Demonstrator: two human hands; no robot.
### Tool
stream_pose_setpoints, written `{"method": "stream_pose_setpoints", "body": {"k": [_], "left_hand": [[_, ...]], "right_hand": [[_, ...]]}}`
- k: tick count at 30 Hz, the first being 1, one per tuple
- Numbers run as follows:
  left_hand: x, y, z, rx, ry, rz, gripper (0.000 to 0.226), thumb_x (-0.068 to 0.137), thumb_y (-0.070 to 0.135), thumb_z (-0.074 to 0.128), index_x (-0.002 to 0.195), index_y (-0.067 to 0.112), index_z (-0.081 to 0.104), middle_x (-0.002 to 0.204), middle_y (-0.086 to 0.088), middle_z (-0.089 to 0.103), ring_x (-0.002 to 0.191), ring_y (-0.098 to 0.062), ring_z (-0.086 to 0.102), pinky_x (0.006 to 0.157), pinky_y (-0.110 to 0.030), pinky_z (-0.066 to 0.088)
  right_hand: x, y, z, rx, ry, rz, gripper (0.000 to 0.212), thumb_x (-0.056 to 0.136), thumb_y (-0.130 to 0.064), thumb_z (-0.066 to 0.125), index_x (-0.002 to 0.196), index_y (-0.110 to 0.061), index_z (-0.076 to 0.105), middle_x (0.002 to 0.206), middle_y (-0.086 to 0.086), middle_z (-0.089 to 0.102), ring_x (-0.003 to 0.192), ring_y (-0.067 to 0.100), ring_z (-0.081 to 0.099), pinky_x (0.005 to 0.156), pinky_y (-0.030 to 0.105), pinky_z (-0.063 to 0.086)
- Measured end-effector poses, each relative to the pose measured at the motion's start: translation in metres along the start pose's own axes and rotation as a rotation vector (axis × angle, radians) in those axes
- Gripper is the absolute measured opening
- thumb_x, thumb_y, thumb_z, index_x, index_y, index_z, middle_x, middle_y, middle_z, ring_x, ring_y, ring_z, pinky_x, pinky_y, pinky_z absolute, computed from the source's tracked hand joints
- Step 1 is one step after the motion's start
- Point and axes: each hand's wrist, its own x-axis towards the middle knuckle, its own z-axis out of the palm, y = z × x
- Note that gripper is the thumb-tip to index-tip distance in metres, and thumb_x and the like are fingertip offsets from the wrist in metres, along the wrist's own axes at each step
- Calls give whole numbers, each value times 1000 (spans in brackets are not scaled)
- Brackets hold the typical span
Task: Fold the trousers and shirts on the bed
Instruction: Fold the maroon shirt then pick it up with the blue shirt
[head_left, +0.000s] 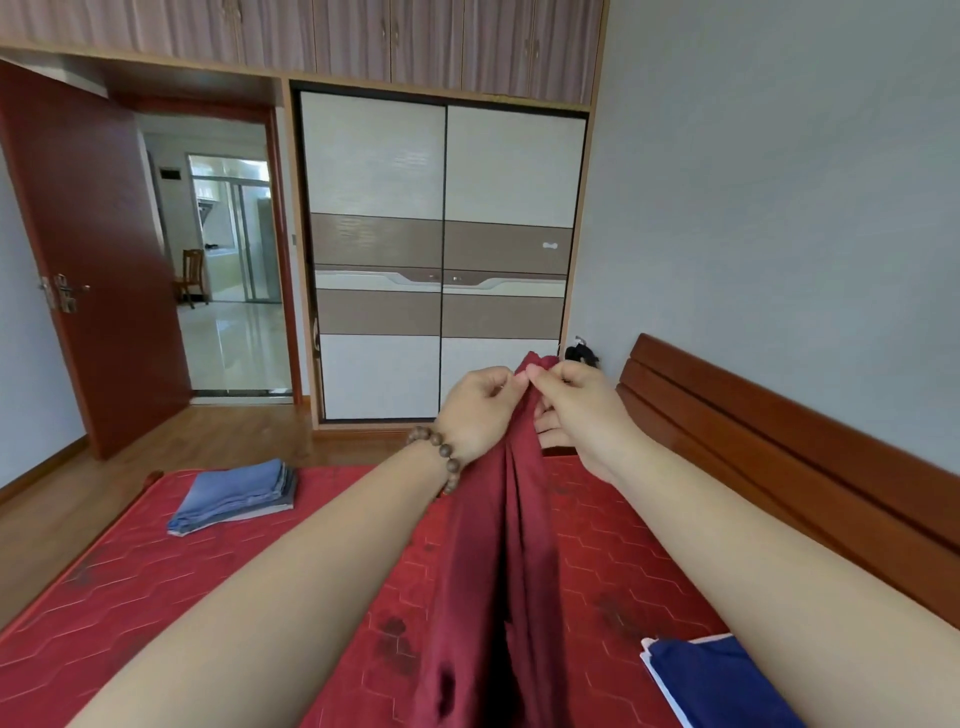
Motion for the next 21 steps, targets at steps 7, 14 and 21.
{"method": "stream_pose_setpoints", "body": {"k": [7, 14, 21], "left_hand": [[-8, -6, -2, 71, -118, 90, 39, 80, 16, 76, 68, 17, 38, 61, 8, 27, 51, -4, 23, 51, -20, 22], [-4, -3, -9, -176, -263, 46, 23, 88, -6, 59, 75, 12, 57, 62, 14, 60, 62, 3, 54, 67, -14, 46], [-2, 4, -18, -237, -306, 56, 15, 87, -5, 61, 91, 10, 59, 72, 5, 69, 66, -6, 62, 67, -20, 52]], "right_hand": [[-1, -11, -21, -66, -238, 47, 31, 99, -28, 50, 90, -5, 68, 89, 17, 71, 78, 24, 69, 70, 35, 60], [14, -37, -59, -865, -228, -539, 42, 76, -31, 79, 115, -25, 66, 119, -1, 57, 111, 16, 52, 100, 35, 41], [26, -46, -54, -920, -511, -433, 23, 78, -25, 78, 77, -9, 62, 71, 0, 57, 66, 12, 49, 63, 30, 37]]}}
